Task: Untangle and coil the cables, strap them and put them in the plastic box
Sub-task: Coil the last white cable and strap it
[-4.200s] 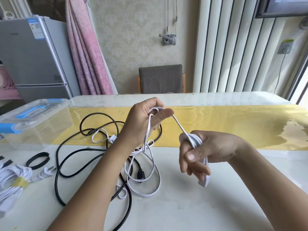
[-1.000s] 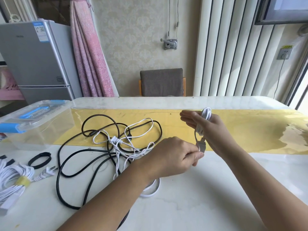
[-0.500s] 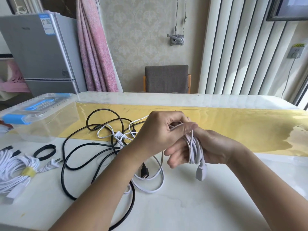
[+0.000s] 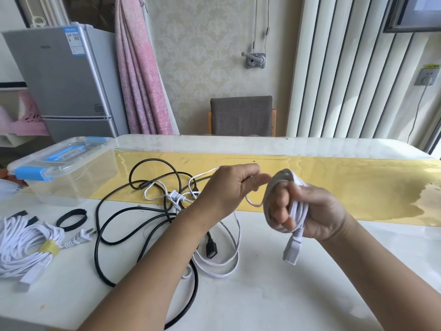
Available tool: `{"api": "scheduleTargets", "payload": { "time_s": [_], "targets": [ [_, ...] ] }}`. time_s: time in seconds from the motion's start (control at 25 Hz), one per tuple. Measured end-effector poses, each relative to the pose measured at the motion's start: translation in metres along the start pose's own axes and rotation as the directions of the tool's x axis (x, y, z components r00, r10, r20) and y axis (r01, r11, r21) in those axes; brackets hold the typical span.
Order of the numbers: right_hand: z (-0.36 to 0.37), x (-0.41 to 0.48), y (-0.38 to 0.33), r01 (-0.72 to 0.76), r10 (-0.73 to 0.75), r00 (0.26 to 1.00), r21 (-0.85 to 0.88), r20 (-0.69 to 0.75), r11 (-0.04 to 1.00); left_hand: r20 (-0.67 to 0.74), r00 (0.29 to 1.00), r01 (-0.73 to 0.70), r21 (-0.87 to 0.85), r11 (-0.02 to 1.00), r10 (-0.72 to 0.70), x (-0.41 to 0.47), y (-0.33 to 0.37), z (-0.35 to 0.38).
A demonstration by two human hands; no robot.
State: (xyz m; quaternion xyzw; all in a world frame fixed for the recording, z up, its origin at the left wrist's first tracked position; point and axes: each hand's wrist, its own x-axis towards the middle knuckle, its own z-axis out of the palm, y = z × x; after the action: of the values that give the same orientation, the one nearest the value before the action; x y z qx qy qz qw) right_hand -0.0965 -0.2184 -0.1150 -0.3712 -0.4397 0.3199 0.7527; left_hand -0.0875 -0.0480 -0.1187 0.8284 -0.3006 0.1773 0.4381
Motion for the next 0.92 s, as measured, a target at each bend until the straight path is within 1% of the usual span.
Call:
{"api": "scheduleTargets", "payload": {
  "time_s": [0.04,0.12,0.2,0.24,0.32,0.36,0.4,0.48,0.52,0.56,0.64,0.72,0.84,0.92],
  "targets": [
    [0.002,-0.002,-0.006,0.062,-0.061,0.998,0.065,-0.016,0.996,0.040,0.999,0.004,0.060,0.998,-0.006,0.000,-0.003,0.000],
    [0.003,-0.005,-0.020,0.166,-0.155,0.985,0.163,-0.075,0.973,0.096,0.995,0.026,0.113,0.993,-0.037,-0.001,-0.005,0.004],
    [-0.002,-0.011,-0.036,0.264,-0.222,0.954,0.209,-0.204,0.942,0.131,0.989,0.049,0.116,0.992,-0.065,-0.002,-0.003,0.010],
    [-0.009,-0.016,-0.045,0.309,-0.240,0.924,0.211,-0.296,0.928,0.155,0.985,0.066,0.101,0.993,-0.082,-0.003,-0.002,0.013],
    [-0.018,-0.025,-0.059,0.378,-0.251,0.829,0.169,-0.500,0.910,0.225,0.967,0.109,0.069,0.992,-0.122,-0.007,0.004,0.019],
    [-0.020,-0.025,-0.061,0.404,-0.258,0.784,0.149,-0.564,0.903,0.270,0.952,0.129,0.082,0.988,-0.147,-0.008,0.006,0.023],
    [-0.025,-0.023,-0.059,0.444,-0.280,0.757,0.150,-0.590,0.883,0.313,0.935,0.138,0.121,0.983,-0.170,-0.010,0.008,0.027],
    [-0.032,-0.024,-0.055,0.545,-0.329,0.652,0.121,-0.683,0.830,0.361,0.912,0.124,0.212,0.969,-0.196,-0.012,0.010,0.036],
    [-0.032,-0.025,-0.054,0.540,-0.359,0.602,0.033,-0.714,0.841,0.354,0.914,0.118,0.235,0.965,-0.198,-0.013,0.010,0.038],
    [-0.031,-0.024,-0.054,0.500,-0.371,0.570,-0.049,-0.733,0.865,0.327,0.927,0.108,0.235,0.966,-0.183,-0.013,0.010,0.040],
    [-0.033,-0.024,-0.055,0.373,-0.370,0.543,-0.178,-0.754,0.911,0.248,0.960,0.079,0.211,0.974,-0.131,-0.013,0.009,0.038],
    [-0.033,-0.025,-0.055,0.249,-0.366,0.543,-0.271,-0.756,0.930,0.200,0.972,0.076,0.209,0.975,-0.119,-0.011,0.007,0.034],
    [-0.035,-0.026,-0.051,0.110,-0.359,0.580,-0.366,-0.732,0.924,0.123,0.985,0.085,0.243,0.966,-0.118,-0.008,-0.001,0.027],
    [-0.035,-0.026,-0.046,-0.038,-0.329,0.602,-0.438,-0.727,0.898,0.039,0.997,0.052,0.220,0.974,-0.062,-0.006,-0.004,0.025]
  ]
}}
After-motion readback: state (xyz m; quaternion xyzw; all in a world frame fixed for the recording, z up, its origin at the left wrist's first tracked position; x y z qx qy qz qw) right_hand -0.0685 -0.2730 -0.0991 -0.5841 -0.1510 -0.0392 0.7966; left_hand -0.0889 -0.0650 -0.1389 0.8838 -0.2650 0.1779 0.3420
